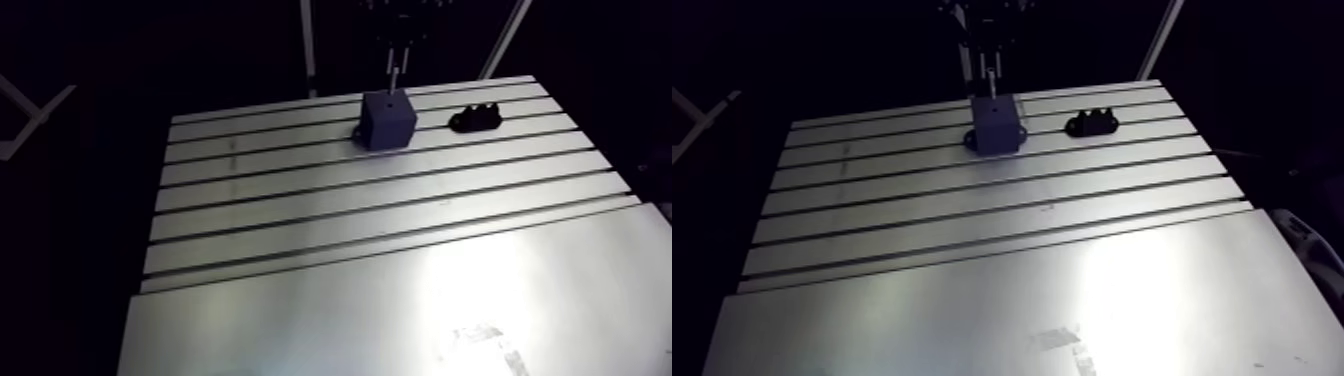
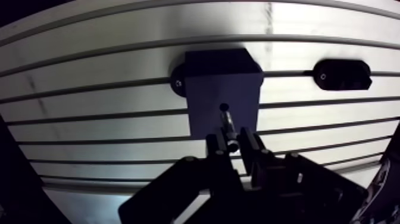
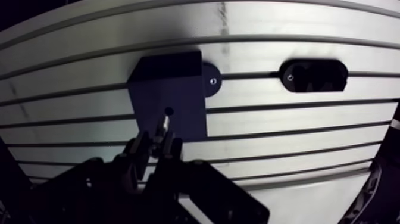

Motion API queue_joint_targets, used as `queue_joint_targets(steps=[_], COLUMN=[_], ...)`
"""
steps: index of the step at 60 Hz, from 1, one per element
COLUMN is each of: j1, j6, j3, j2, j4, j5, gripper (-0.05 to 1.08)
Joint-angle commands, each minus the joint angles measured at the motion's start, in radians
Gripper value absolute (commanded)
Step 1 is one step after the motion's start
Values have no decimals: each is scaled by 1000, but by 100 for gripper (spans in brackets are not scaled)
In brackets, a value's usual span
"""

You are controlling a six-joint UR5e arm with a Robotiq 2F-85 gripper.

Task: Pick up the M10 bolt and insert it into the hole until fully seated.

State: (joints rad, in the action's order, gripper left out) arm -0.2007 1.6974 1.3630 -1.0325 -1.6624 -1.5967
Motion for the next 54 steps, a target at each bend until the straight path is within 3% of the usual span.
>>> queue_joint_targets(steps=[1,54], j1=[0,0], j6=[3,6], j3=[9,24], j2=[4,3], j4=[-32,-30], j5=[-1,-1], gripper=[108,108])
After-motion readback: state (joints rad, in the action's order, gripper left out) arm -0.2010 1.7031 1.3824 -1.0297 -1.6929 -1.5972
